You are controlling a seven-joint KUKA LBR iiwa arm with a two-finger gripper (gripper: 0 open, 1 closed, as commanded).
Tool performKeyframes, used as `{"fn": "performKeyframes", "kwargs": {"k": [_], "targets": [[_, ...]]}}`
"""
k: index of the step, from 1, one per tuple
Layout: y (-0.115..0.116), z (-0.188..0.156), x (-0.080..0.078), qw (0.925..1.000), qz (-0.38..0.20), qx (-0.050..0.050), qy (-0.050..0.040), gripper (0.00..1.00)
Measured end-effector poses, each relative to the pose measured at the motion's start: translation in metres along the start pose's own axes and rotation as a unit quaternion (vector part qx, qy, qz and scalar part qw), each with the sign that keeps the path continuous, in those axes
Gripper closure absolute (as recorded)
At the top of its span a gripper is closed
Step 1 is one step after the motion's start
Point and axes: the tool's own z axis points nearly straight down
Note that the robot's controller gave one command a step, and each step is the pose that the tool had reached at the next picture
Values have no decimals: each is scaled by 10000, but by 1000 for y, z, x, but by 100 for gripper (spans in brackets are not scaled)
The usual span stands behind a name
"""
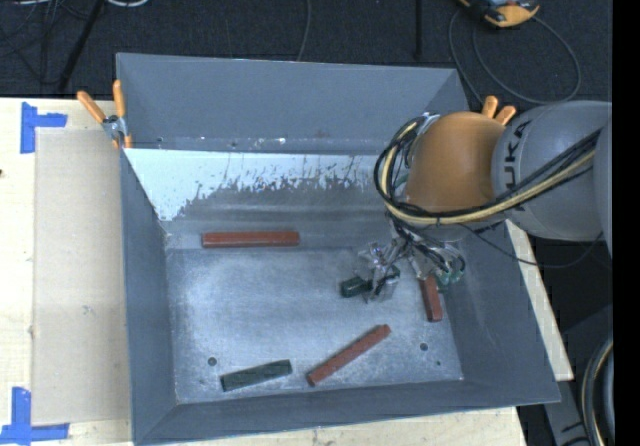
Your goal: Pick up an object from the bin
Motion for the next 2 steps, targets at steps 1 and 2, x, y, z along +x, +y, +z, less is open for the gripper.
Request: {"fn": "performKeyframes", "kwargs": {"k": [1,2], "targets": [[0,-1,0,10000,4,-1,1,100],[8,-44,5,10000,76,15,-26,100]]}}
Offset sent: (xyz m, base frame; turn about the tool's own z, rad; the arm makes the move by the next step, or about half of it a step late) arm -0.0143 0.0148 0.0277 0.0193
